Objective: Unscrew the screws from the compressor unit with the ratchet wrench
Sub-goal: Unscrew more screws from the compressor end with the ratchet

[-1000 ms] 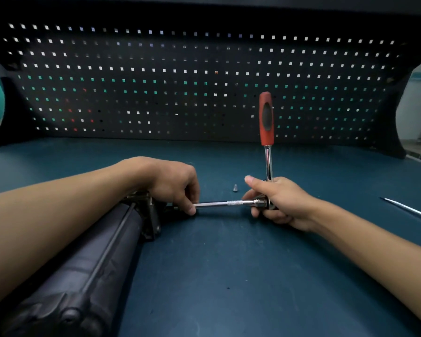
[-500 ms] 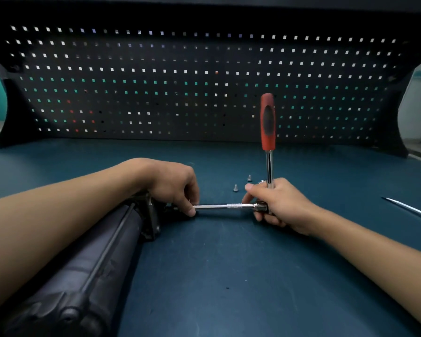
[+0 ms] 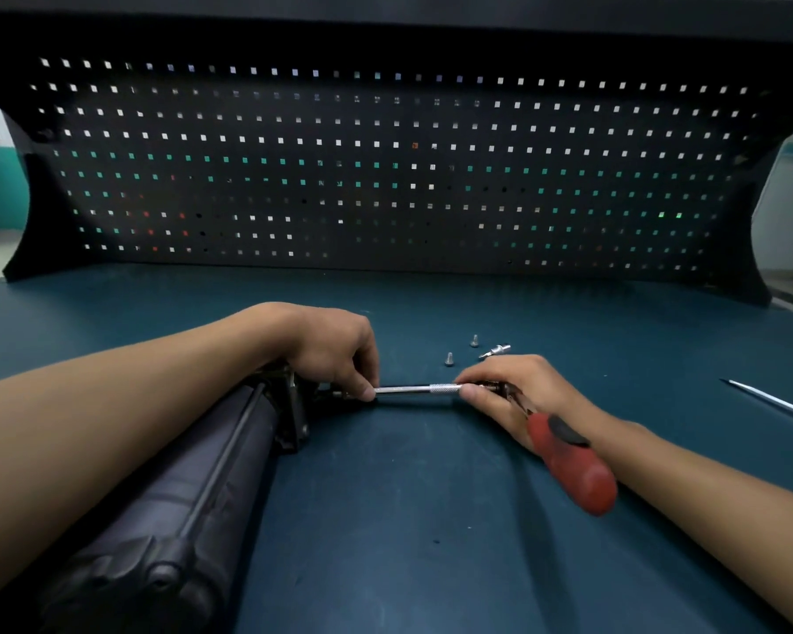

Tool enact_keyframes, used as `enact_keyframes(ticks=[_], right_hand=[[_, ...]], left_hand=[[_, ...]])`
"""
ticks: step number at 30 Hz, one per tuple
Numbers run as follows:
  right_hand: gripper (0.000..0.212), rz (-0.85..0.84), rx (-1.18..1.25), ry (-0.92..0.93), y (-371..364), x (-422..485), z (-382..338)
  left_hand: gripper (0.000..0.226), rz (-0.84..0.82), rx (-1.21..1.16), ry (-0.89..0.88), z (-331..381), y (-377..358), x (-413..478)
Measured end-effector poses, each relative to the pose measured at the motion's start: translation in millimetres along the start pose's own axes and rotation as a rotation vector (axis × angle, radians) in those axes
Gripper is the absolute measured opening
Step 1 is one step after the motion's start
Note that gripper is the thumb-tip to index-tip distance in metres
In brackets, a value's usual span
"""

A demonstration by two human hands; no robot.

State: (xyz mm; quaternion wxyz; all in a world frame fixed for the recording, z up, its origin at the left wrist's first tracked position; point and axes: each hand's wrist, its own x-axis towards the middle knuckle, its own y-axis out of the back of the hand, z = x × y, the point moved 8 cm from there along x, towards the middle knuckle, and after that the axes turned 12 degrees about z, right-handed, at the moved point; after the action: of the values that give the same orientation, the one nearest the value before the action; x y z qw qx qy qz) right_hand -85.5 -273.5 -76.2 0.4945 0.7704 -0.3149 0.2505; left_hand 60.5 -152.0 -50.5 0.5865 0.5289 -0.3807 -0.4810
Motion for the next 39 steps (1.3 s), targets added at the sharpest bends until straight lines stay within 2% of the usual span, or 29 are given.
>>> enact_keyframes(ticks=[2,4,6,8,10,19,23,31,35,39], right_hand=[[0.024,-0.029,0.028,-0.085,0,1,2],[0.04,-0.07,0.066,-0.179,-1,2,2],[0.05,-0.082,0.132,-0.382,0,3,8],[0.051,-0.091,0.241,-0.635,-4,0,14],[0.049,-0.11,0.317,-0.795,-8,-2,16],[0.039,-0.3,0.442,-1.123,-15,-14,19],[0.035,-0.338,0.466,-1.116,-16,-15,18],[0.039,-0.245,0.494,-0.893,-11,-11,14],[0.049,-0.263,0.676,-0.893,-8,-11,13],[0.038,-0.303,0.924,-0.947,-2,-15,17]], left_hand=[[0.012,0.014,-0.002,-0.013,1,1,0],[0.011,0.025,-0.004,-0.02,3,2,0],[0.011,0.029,-0.005,-0.022,4,2,1],[0.009,0.028,-0.011,-0.024,4,1,1],[0.011,0.028,-0.018,-0.024,3,1,0],[0.011,0.016,-0.066,-0.011,4,2,0],[0.012,0.009,-0.06,-0.003,3,1,0],[0.01,0.009,-0.057,0.012,2,1,0],[0.011,0.015,-0.045,0.005,2,2,0],[0.011,0.014,-0.045,0.003,3,1,-1]])
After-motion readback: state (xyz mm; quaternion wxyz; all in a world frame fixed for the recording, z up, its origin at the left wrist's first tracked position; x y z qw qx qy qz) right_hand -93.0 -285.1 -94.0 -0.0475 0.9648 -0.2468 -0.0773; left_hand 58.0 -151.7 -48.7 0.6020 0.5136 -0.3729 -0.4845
